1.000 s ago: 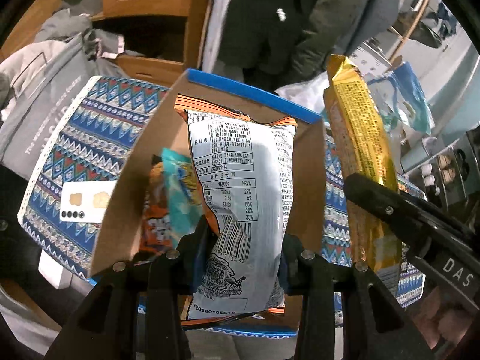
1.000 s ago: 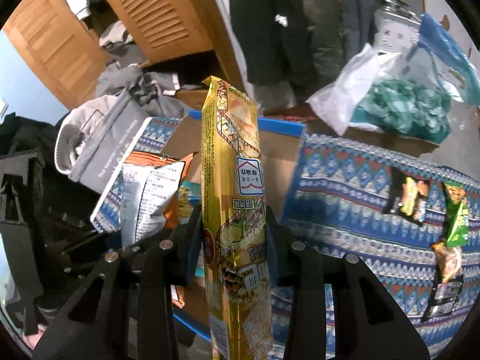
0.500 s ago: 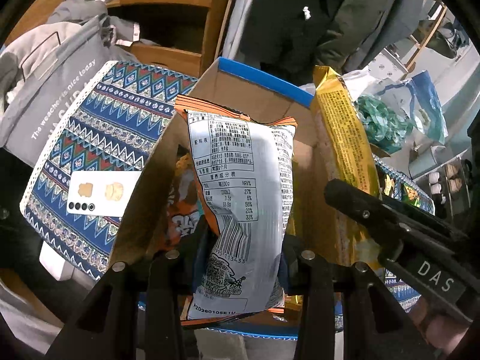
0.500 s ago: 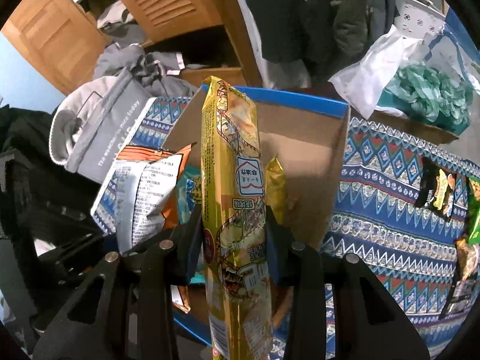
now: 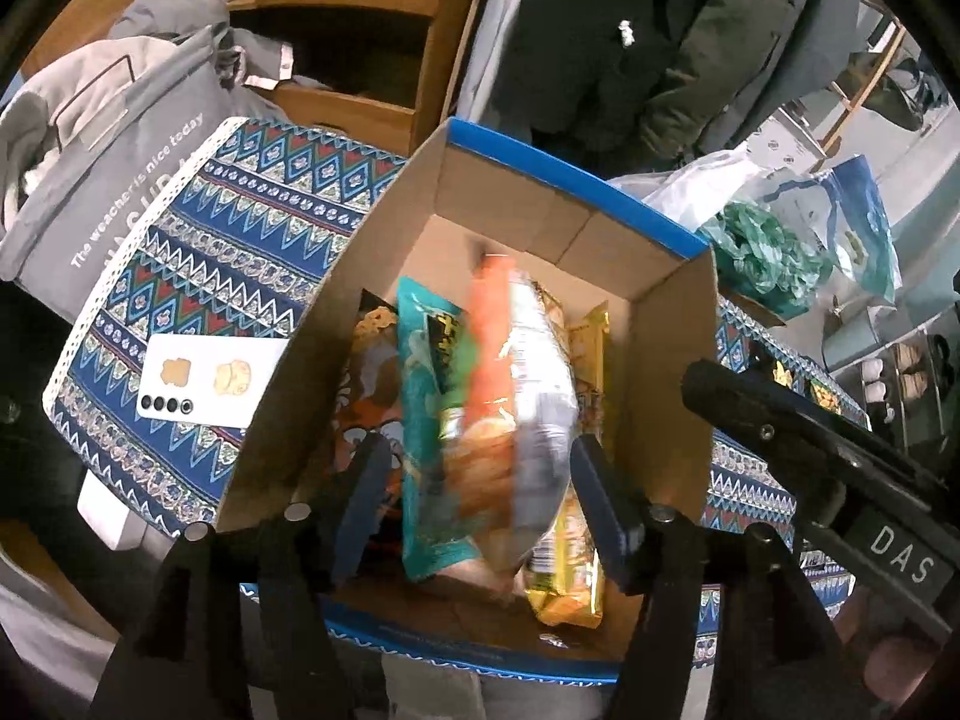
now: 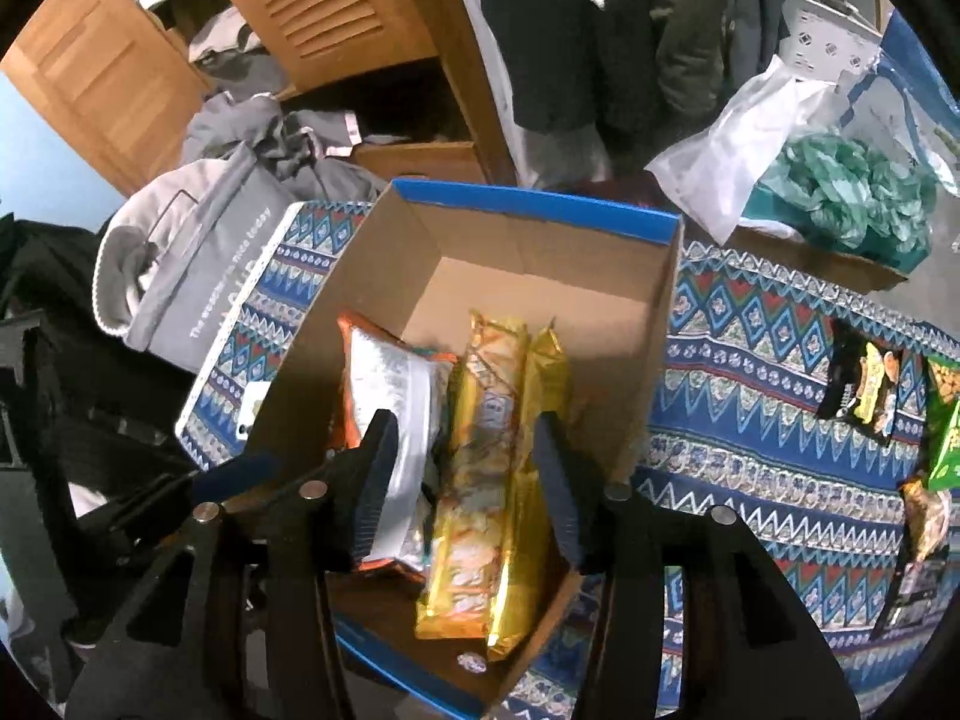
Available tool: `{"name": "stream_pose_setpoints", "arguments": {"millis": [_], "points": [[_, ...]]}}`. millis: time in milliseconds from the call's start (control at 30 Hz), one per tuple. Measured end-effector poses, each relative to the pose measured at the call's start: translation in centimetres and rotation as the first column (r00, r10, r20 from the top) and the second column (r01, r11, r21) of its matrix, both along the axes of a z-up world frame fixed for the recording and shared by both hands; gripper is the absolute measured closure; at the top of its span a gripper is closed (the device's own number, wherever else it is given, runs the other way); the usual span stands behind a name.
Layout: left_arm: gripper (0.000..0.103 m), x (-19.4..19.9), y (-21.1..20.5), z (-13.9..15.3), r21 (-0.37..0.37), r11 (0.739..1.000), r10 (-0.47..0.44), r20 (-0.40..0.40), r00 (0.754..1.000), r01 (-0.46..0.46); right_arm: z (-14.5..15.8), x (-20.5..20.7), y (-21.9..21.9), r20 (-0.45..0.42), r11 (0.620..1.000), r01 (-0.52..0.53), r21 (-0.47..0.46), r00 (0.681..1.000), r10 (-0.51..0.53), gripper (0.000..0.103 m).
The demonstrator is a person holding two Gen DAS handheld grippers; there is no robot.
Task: Organize snacks
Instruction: 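Release the white-backed bag into the box with left tool while right tool releases gold pack, then move both tools from the box back over the remaining snacks on the cloth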
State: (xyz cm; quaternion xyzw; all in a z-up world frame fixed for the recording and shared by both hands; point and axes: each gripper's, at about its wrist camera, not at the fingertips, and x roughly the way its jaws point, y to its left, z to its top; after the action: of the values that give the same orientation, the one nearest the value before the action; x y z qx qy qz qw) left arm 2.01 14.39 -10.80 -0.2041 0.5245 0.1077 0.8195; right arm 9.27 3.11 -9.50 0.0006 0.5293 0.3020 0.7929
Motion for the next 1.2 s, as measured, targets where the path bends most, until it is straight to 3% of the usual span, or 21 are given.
{"name": "stream_pose_setpoints", "arguments": {"millis": [567, 833, 1200], "points": [[0.039, 0.9, -5.4, 1.0, -0.017, 0.994, -0.105, 0.012, 0.994, 0.105, 0.8, -0.1, -6.4, 0.036, 0.997, 0.073, -0.021, 0.997, -0.072, 0.049], [0.039, 1.5, -9.8, 0.9, 0.016, 0.983, -0.185, -0.006, 0.983, 0.185, 0.6, -0.3, -11.0, 0.046, 0.991, 0.130, -0.035, 0.991, -0.129, 0.043], [0.038, 2.9, -16.2, 0.5, 0.074, 0.954, -0.287, -0.045, 0.957, 0.289, -0.9, -0.4, -18.4, 0.046, 0.975, 0.216, -0.057, 0.976, -0.214, 0.043]]}}
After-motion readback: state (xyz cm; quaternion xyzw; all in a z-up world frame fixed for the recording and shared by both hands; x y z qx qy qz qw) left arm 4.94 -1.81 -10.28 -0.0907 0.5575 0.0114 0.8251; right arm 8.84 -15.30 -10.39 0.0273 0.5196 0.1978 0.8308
